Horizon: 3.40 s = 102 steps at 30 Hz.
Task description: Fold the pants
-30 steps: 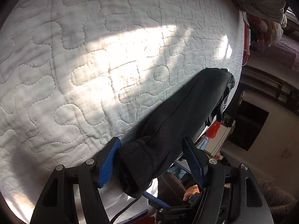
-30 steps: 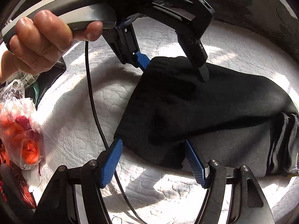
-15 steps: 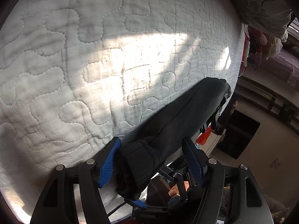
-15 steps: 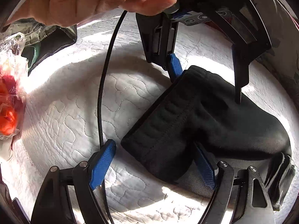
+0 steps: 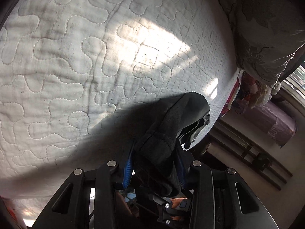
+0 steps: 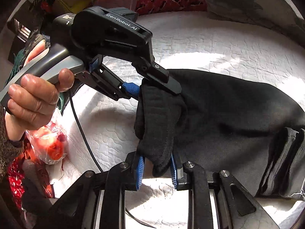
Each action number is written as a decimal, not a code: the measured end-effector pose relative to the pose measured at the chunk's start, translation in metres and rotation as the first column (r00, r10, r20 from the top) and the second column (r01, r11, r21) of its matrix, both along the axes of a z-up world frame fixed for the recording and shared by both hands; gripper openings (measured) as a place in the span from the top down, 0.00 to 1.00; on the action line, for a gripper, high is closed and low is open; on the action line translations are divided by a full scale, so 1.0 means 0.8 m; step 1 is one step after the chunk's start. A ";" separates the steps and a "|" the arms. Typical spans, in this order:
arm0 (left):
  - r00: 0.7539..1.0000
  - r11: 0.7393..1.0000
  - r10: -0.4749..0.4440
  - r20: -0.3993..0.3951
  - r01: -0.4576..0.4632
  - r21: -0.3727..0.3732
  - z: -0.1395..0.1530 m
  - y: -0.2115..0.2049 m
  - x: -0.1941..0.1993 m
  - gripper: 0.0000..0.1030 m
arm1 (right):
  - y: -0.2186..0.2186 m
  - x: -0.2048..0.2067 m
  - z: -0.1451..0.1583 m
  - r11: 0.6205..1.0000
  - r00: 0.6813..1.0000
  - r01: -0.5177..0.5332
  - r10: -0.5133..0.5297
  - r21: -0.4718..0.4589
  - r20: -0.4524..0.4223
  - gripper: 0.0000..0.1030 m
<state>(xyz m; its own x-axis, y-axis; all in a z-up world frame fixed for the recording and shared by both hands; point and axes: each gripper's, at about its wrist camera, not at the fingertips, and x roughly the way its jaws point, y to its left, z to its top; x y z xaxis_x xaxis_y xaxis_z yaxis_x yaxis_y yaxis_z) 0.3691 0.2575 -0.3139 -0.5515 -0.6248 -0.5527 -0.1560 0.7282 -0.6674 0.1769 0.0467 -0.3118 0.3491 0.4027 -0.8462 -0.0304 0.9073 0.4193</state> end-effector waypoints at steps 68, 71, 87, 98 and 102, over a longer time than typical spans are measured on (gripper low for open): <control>0.779 0.955 -0.068 0.623 -0.129 0.266 0.131 -0.367 -0.295 0.25 | -0.418 -0.093 0.013 0.902 0.969 0.231 -0.247 0.365 -0.004 0.55; 0.752 0.945 -0.080 0.655 -0.153 0.291 0.118 -0.391 -0.257 0.26 | -0.400 -0.070 -0.007 0.929 0.975 0.215 -0.221 0.302 -0.014 0.55; 0.763 0.921 -0.101 0.639 -0.171 0.350 0.081 -0.321 -0.253 0.22 | -0.465 -0.117 -0.050 0.880 0.948 0.318 -0.286 0.353 -0.142 0.33; 0.782 0.937 -0.146 0.605 -0.088 0.339 0.033 -0.323 -0.263 0.21 | -0.429 -0.094 -0.116 0.859 0.952 0.291 -0.214 0.422 -0.221 0.33; 0.817 0.961 -0.109 0.566 -0.058 0.270 0.021 -0.315 -0.260 0.22 | -0.425 -0.092 -0.125 0.817 0.955 0.283 -0.190 0.502 -0.229 0.31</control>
